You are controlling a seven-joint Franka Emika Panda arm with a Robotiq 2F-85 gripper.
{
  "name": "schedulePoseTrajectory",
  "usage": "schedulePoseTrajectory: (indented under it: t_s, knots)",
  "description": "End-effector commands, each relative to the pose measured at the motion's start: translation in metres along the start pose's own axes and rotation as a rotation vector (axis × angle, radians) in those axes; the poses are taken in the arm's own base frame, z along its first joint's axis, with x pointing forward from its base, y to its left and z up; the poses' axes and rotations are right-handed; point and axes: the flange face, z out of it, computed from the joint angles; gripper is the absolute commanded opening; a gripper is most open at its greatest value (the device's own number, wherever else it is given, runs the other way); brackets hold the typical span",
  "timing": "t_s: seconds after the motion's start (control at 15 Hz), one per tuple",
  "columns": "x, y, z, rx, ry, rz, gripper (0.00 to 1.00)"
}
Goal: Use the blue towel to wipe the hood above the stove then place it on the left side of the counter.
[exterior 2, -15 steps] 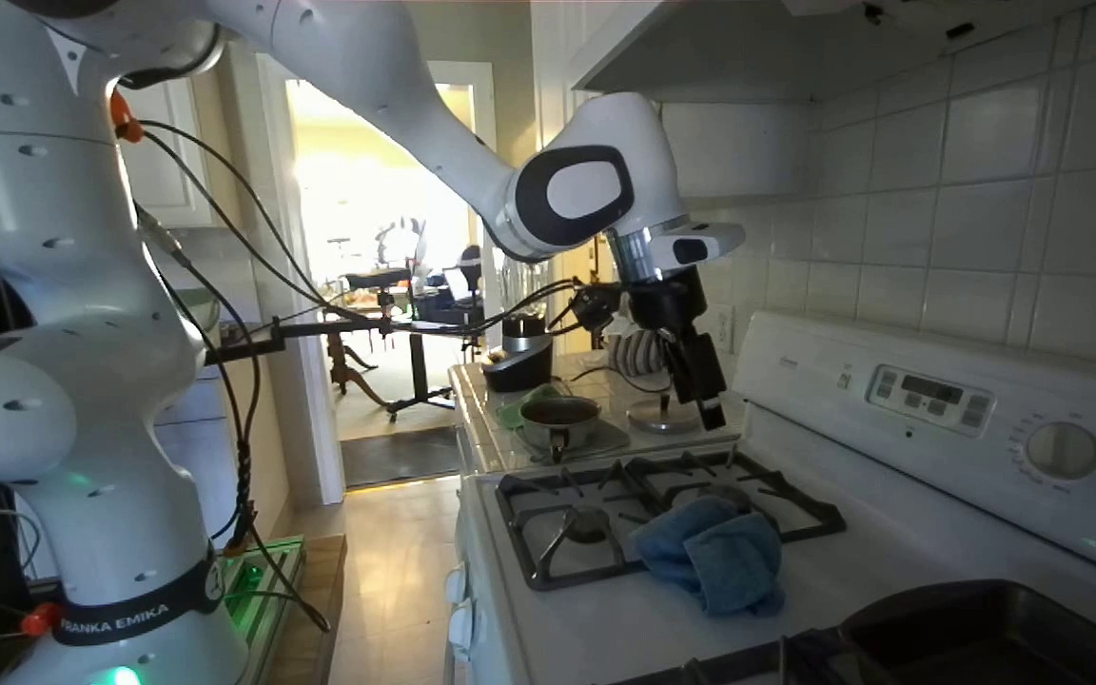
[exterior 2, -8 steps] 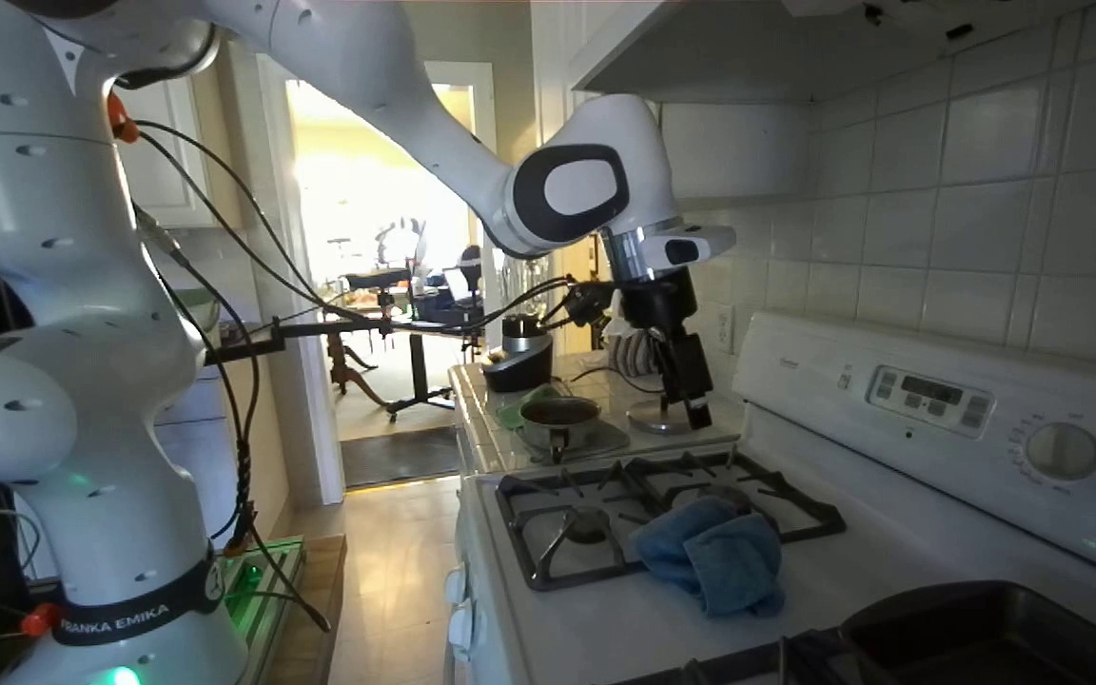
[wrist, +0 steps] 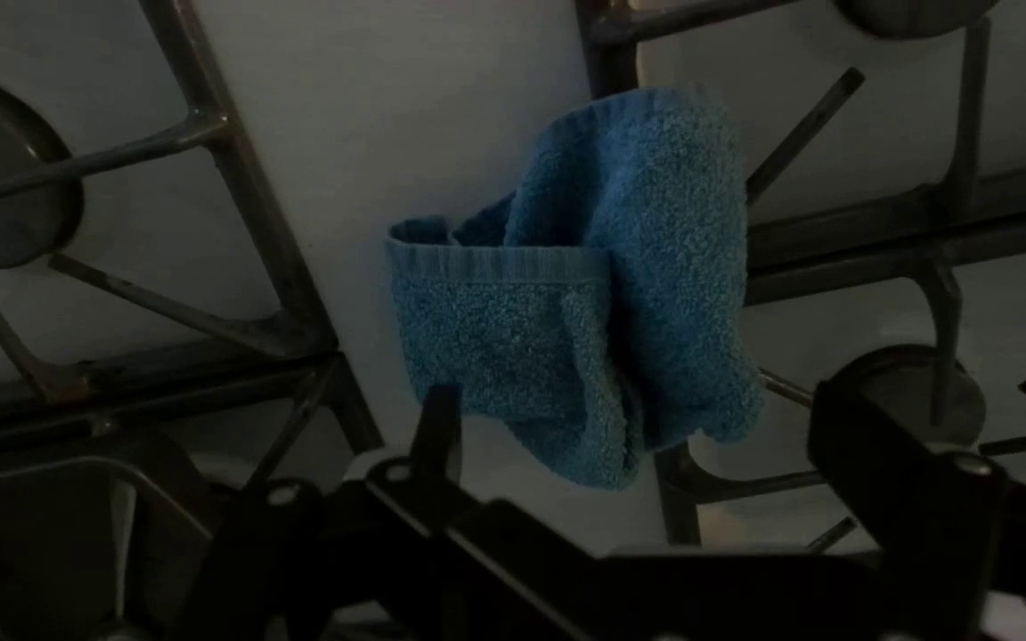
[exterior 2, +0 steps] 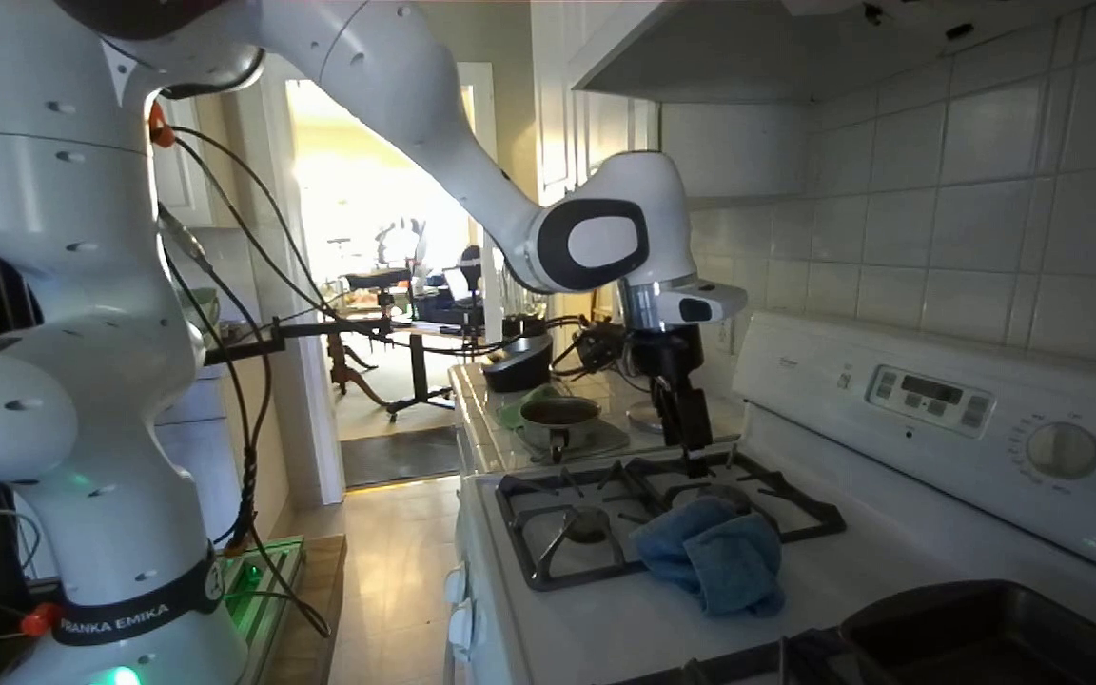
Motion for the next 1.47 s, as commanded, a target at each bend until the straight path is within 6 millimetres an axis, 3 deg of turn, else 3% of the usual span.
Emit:
schedulePoseTrajectory:
  t_s: [0.0,0.67,1.27,1.33,1.4]
  knots:
    - [0.014,-0.004,0.023,0.034,-0.033,-0.005,1.0]
    - [0.018,-0.007,0.075,0.031,-0.121,-0.021,1.0]
    - [0.026,-0.01,0.106,0.041,-0.114,0.025,1.0]
    - [0.027,-0.01,0.11,0.038,-0.112,0.025,0.97]
    - [0.028,-0.009,0.114,0.035,-0.111,0.024,0.73]
